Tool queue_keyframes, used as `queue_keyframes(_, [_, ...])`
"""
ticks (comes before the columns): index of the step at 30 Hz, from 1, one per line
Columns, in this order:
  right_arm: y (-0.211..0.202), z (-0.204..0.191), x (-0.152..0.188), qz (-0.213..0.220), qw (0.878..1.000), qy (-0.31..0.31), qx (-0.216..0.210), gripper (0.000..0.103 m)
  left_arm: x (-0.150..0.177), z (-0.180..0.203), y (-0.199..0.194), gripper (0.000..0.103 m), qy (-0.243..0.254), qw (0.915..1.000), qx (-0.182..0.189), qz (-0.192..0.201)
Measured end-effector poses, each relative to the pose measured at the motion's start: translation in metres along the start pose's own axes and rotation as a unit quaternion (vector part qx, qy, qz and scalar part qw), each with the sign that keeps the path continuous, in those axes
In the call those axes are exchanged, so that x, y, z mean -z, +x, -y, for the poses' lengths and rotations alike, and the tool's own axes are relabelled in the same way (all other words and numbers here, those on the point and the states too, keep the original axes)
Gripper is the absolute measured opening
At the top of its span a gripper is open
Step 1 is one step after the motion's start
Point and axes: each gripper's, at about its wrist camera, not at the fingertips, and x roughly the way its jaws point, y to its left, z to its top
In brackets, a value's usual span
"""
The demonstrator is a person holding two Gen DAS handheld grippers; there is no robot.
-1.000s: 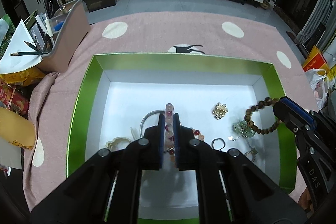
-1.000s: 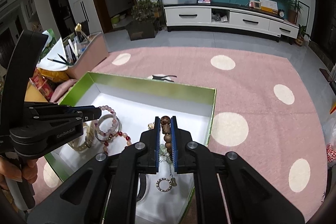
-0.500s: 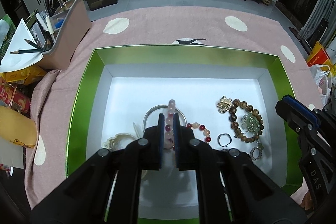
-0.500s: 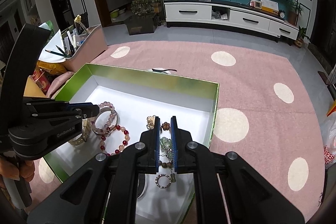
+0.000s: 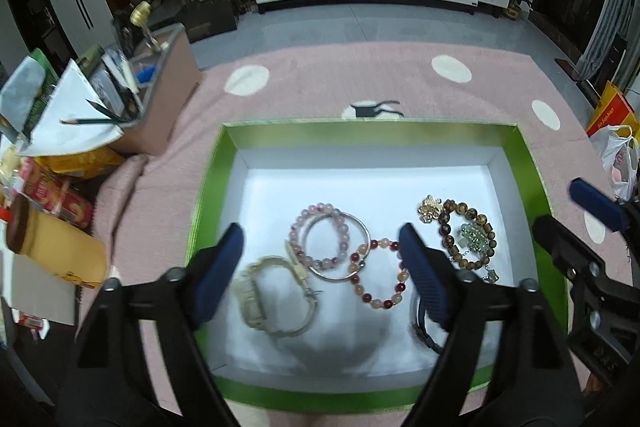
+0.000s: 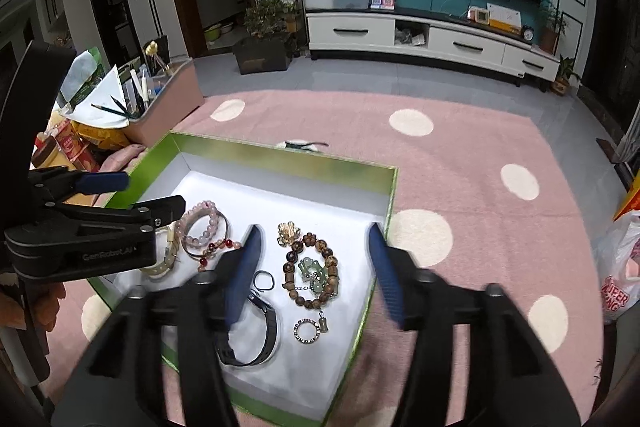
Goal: Organize jewelry
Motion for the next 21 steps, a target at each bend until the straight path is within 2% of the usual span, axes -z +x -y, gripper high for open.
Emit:
queue_keyframes(2, [-0.01,-0.001,-0.006,0.001,1.0,0.002,0.008,0.081,-0.002,-0.002,-0.011,0.094,0.004,1.0,-0.005,0.004])
queue_keyframes(4, [-0.021,-0.002,-0.012,0.001,1.0,0.004,0.016,0.092,-0.005,-0.006,-0.024,0.1,0.007,0.9998,-0.021,0.005])
queue_keyframes(6, [-0.033,-0.003,-0.019,-0.002,1.0,0.005,0.026,0.101,-0.008,-0.01,-0.035,0.101,0.007,0.9996,-0.028,0.006])
queue_keyframes(14, [-0.077,-0.012,-0.049,-0.01,0.999,0.003,0.045,0.102,-0.026,-0.03,-0.092,0.101,-0.014,0.9982,-0.053,0.024])
queue_keyframes(21, [-0.1,-0.024,-0.061,0.005,0.999,-0.006,0.048,0.102,-0.031,-0.037,-0.125,0.101,-0.027,0.9982,-0.034,0.041])
